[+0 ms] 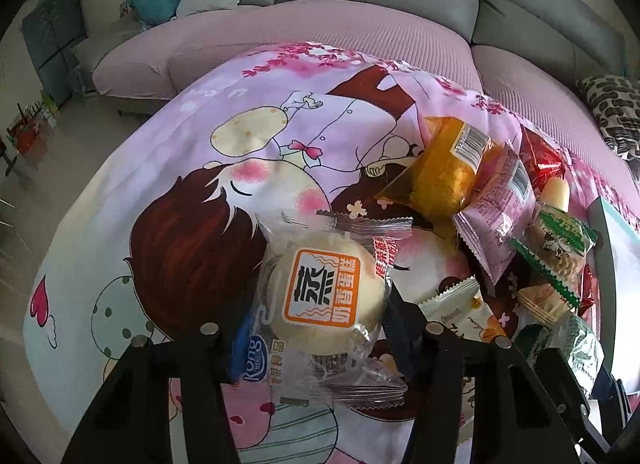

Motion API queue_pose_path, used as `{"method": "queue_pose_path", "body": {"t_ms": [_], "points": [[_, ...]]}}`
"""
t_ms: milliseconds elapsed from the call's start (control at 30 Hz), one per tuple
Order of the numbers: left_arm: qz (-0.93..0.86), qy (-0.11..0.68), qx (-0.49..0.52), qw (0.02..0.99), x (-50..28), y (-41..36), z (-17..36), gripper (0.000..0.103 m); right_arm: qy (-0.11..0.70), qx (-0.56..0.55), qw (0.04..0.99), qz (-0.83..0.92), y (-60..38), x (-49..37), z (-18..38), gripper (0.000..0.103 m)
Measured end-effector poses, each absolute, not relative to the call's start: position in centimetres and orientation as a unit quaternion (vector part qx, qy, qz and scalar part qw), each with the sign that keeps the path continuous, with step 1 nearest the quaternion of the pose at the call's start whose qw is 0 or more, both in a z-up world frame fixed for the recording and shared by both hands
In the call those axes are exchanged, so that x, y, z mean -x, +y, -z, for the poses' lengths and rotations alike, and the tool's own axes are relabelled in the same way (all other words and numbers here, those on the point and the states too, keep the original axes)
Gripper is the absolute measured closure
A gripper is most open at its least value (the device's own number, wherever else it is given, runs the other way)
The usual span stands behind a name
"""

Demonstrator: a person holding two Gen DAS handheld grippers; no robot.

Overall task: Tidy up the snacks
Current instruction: 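Lift both held packs and carry them over the teal-rimmed tray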

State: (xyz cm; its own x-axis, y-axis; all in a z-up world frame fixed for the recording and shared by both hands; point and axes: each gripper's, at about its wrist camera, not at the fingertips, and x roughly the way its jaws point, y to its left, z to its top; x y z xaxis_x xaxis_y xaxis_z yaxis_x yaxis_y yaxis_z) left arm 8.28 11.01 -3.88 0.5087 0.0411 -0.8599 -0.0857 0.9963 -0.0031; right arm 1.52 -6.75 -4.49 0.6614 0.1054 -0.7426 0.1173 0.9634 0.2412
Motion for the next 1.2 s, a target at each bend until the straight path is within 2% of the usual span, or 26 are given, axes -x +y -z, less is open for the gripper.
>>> {"method": "queue_pose_path", "body": {"t_ms": [200,567,800,1200], "points": [[-0.031,0.489,0.029,0.872,-8.0,11.1,3.4,0.046,0.401,-0.142,0.905,-0.001,-7.2,-1.2,4.0,0.034],[-0.017,0.448,0.041,0.893,-6.7,11.1,0.1,0.046,0.349,-0.147,0.926,-0.009,-8.1,0.1,1.5,0.034],[-0.005,0.435,0.043,0.899,-6.4,10.4,-1.1,0.046,0.345,-0.146,0.927,-0.005,-8.7,0.2,1.0,0.034],[0.055,0.398,0.023,0.915,-5.6,5.3,-3.6,0.046,0.293,-0.163,0.941,0.042,-13.9,2.5,-1.8,0.034]]}}
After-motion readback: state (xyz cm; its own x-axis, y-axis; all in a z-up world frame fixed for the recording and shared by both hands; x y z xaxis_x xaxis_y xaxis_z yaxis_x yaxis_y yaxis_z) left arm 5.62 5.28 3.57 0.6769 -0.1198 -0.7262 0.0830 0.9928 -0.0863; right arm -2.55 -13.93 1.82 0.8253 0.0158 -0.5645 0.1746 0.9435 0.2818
